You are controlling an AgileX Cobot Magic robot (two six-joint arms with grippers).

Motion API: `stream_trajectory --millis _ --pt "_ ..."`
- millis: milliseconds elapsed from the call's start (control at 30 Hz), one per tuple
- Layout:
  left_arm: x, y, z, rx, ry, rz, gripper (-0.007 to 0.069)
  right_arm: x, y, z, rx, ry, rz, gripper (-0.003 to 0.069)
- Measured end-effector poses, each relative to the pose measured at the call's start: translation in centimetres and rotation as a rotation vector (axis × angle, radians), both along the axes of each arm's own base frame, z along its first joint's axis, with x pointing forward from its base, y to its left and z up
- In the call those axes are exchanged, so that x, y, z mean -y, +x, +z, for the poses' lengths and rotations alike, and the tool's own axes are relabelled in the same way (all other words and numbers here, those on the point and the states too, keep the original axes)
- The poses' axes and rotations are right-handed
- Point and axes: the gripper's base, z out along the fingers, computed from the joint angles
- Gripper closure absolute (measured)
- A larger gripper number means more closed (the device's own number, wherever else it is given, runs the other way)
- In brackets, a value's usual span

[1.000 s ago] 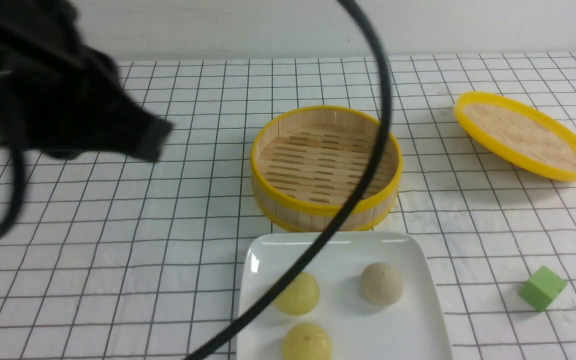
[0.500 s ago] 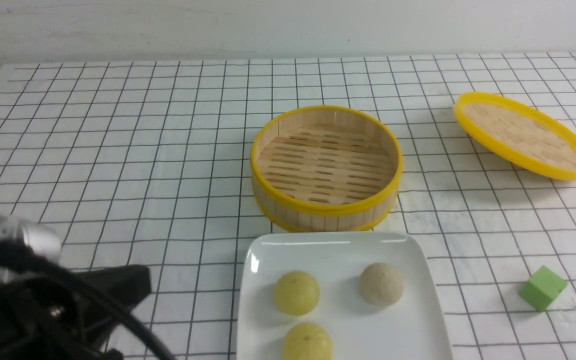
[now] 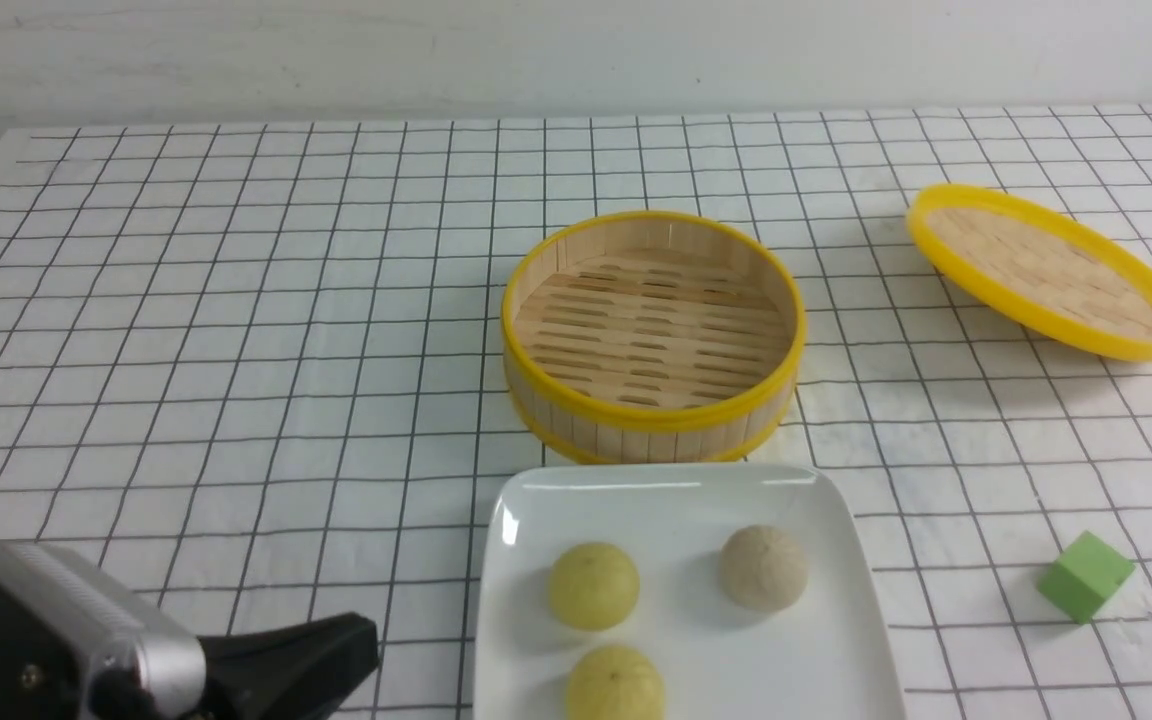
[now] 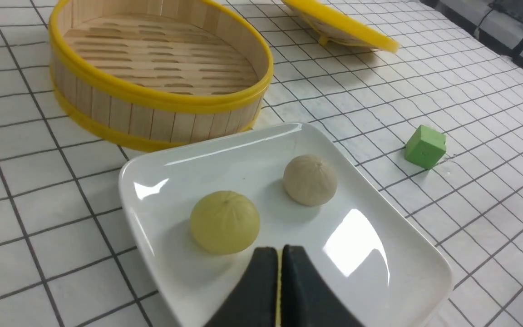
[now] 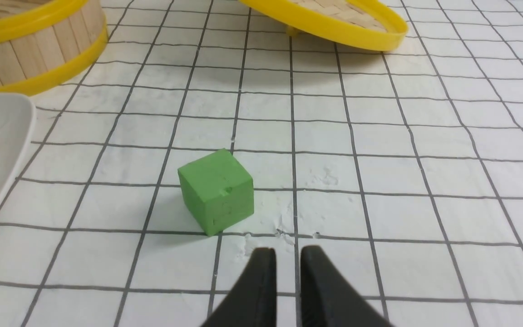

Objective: Put the steamed buns into the plate on the white-black tablecloth.

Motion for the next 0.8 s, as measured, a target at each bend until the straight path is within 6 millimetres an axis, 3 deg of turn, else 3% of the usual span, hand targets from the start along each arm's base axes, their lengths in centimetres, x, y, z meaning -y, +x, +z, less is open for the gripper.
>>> stream_trajectory --millis 267,433,667,800 --pt "-0.5 0.3 -0.4 0.020 0.085 0.023 0.0575 0.0 0.0 0.0 0.001 0.000 0.000 0.0541" --pt "-2.3 0.8 -0.7 0.053 0.155 0.154 0.0571 0.0 0.0 0.0 0.001 0.000 0.000 0.0536" --pt "-6.2 -0.9 -3.9 0.110 0.196 0.418 0.0564 0.0 0.0 0.0 0.001 0.000 0.000 0.0526" --pt "-7.3 -1.6 -5.9 0.112 0.197 0.550 0.0559 0.0 0.0 0.0 0.001 0.000 0.000 0.0522"
